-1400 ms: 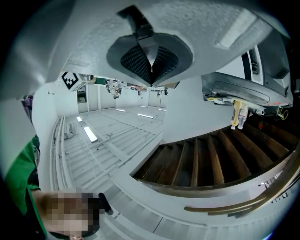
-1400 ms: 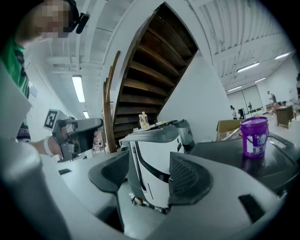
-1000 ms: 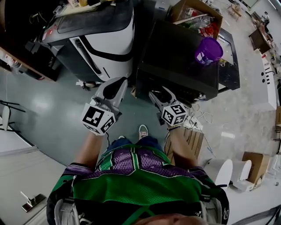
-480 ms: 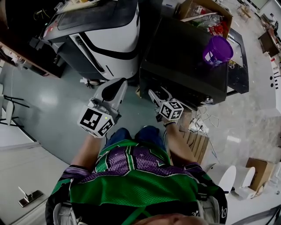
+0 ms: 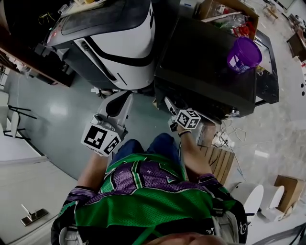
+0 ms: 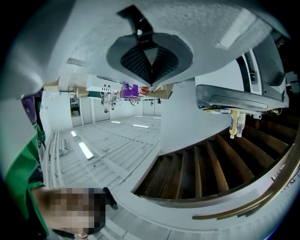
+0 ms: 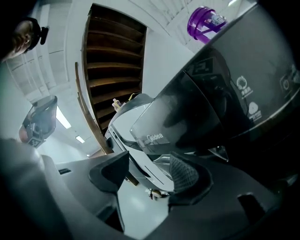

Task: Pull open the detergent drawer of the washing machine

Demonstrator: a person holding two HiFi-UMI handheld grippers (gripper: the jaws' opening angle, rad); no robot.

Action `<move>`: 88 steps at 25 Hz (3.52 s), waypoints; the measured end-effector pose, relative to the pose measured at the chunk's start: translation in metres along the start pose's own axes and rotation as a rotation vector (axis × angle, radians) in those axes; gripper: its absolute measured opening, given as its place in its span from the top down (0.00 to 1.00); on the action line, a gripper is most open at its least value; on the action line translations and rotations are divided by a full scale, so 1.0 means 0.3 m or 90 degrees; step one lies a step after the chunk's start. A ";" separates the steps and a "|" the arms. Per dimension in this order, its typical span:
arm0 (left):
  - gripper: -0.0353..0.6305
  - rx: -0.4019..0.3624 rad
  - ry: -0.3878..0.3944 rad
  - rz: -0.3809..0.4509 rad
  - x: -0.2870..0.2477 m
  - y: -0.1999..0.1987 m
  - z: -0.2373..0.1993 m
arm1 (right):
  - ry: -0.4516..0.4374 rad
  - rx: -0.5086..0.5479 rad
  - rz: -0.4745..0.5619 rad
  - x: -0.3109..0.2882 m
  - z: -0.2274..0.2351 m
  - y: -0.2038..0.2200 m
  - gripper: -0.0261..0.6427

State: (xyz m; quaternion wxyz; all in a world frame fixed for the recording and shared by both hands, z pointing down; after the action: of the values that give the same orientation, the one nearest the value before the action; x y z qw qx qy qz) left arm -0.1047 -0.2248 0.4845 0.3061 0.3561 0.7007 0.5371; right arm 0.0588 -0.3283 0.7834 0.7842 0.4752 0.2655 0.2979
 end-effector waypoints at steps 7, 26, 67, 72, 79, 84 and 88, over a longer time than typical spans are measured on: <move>0.92 -0.015 -0.013 -0.019 0.014 0.048 -0.029 | -0.008 -0.050 0.038 -0.059 0.039 0.034 0.58; 0.92 -0.082 -0.032 -0.035 0.066 0.043 -0.043 | -0.068 -0.232 0.172 -0.079 0.067 0.009 0.58; 0.92 0.011 -0.101 -0.023 0.127 -0.154 0.001 | 0.067 -0.564 0.150 -0.091 0.080 -0.062 0.29; 0.92 0.017 -0.097 -0.024 0.133 -0.141 -0.001 | 0.076 -0.570 0.144 -0.087 0.066 -0.057 0.29; 0.92 0.023 -0.095 -0.025 0.143 -0.130 -0.001 | 0.110 -0.617 0.169 -0.091 0.082 -0.065 0.26; 0.92 0.027 -0.096 -0.024 0.150 -0.132 -0.001 | 0.124 -0.627 0.165 -0.080 0.082 -0.053 0.28; 0.92 0.025 -0.091 -0.017 0.153 -0.140 0.007 | 0.110 -0.624 0.152 -0.067 0.066 -0.038 0.28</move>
State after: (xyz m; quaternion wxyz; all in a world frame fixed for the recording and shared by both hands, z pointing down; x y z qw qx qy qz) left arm -0.1359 -0.1927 0.4412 0.3556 0.3901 0.6923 0.4921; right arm 0.0614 -0.3586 0.7838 0.8507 0.0523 0.1021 0.5129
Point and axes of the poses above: the fingertips, and each gripper's own axes: x backward along the fingers, z to its right, y out of its underside, the point moved 3 cm from there along x, backward along the fingers, and after that the axes turned 15 degrees about x, right-handed, at the moved point
